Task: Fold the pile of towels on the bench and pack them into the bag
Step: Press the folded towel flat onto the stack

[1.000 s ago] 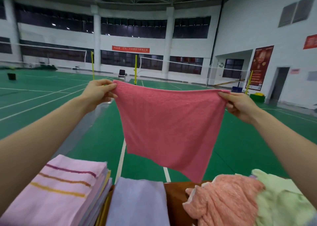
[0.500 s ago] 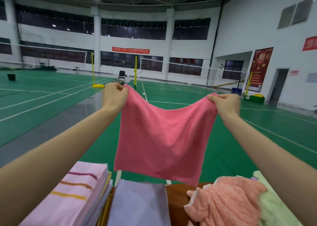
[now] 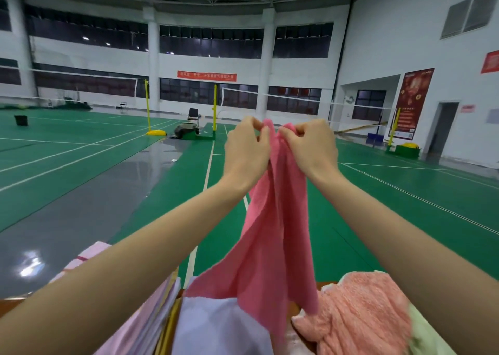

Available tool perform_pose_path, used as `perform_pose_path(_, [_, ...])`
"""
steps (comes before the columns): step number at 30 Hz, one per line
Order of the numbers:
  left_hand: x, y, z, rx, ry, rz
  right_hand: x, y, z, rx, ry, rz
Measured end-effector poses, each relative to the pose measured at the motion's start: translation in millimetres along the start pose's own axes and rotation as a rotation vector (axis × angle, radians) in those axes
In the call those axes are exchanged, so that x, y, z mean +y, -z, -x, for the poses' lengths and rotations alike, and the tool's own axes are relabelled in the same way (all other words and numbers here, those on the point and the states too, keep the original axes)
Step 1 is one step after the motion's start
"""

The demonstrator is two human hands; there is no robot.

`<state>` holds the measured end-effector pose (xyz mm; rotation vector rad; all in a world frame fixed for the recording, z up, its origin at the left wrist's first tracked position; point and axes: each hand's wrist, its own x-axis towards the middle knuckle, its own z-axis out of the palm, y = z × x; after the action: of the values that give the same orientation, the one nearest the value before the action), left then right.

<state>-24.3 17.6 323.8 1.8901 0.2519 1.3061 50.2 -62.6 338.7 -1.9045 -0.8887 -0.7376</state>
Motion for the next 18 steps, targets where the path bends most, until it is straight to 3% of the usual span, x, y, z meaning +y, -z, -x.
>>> perform_pose_path(6, [-2,-6,29,-0.124,-0.114,0.031,16,4,7,-0.035,-0.094,-0.334])
perform_pose_path(9, [-6,-6,30,-0.151,-0.115,-0.013,16,8,17,-0.129,-0.090,-0.538])
perform_pose_path(11, [-9,-5,31,-0.195,-0.103,0.018,18,8,24,-0.201,-0.034,-0.555])
perform_pose_path(16, [-9,-3,36,-0.393,0.100,0.318,30,7,17,-0.113,-0.089,-0.541])
perform_pose_path(18, [-15,0,33,-0.359,0.047,0.288,31,5,14,-0.138,-0.122,-0.520])
